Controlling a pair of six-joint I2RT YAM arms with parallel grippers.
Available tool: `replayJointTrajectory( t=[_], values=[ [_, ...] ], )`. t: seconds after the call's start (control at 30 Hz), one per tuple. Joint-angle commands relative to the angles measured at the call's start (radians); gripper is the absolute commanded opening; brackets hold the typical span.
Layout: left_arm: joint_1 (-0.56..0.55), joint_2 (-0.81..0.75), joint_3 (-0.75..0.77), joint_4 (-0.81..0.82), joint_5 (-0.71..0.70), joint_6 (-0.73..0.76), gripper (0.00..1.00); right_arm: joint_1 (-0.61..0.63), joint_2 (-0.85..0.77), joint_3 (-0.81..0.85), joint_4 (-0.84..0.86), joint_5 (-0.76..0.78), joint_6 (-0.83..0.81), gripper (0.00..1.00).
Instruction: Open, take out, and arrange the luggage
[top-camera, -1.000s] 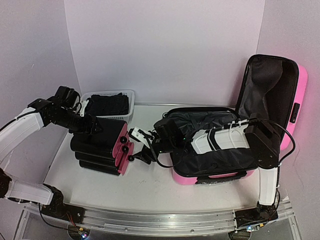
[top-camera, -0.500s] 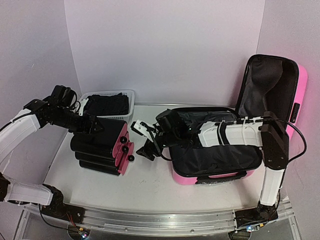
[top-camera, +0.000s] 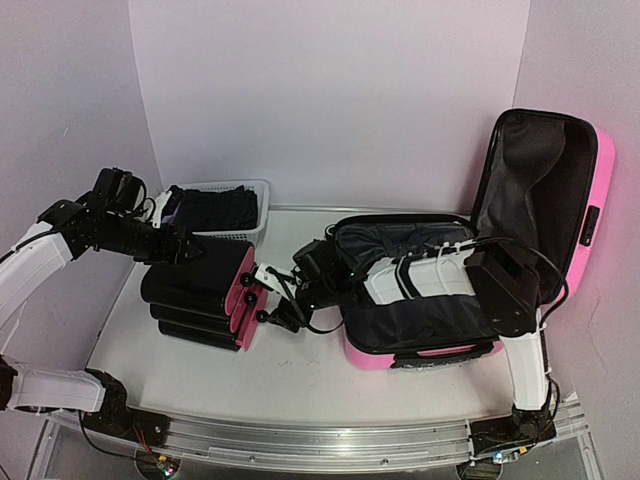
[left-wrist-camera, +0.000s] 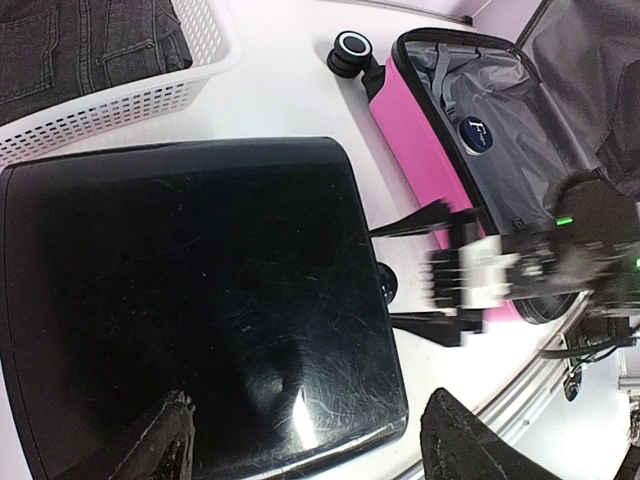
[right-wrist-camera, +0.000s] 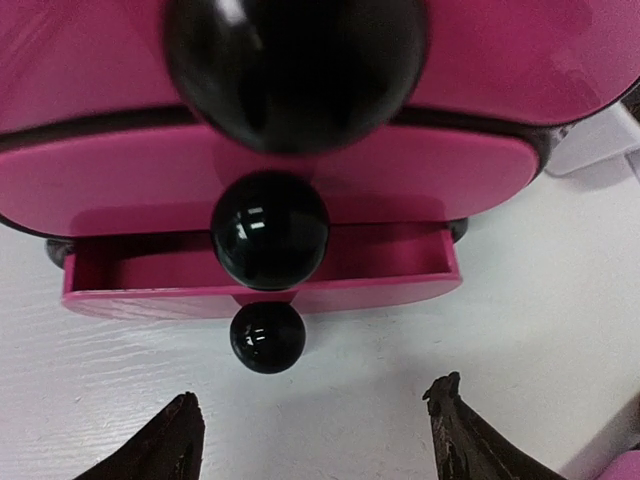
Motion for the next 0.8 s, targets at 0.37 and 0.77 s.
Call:
replayJointTrajectory(
  t=[0.37,0.77],
  values=[
    [0.003,-0.050,-0.008,0.055,-0.035,0.005,0.79,0.030,0.160,0.099,0.205,-0.008,-0.012,0.61],
    [0.030,-0.008,0.047,0.027,-0.129,-0.010,0.81,0.040,0.207,0.045,0.473,-0.057,-0.070,0.52]
  ],
)
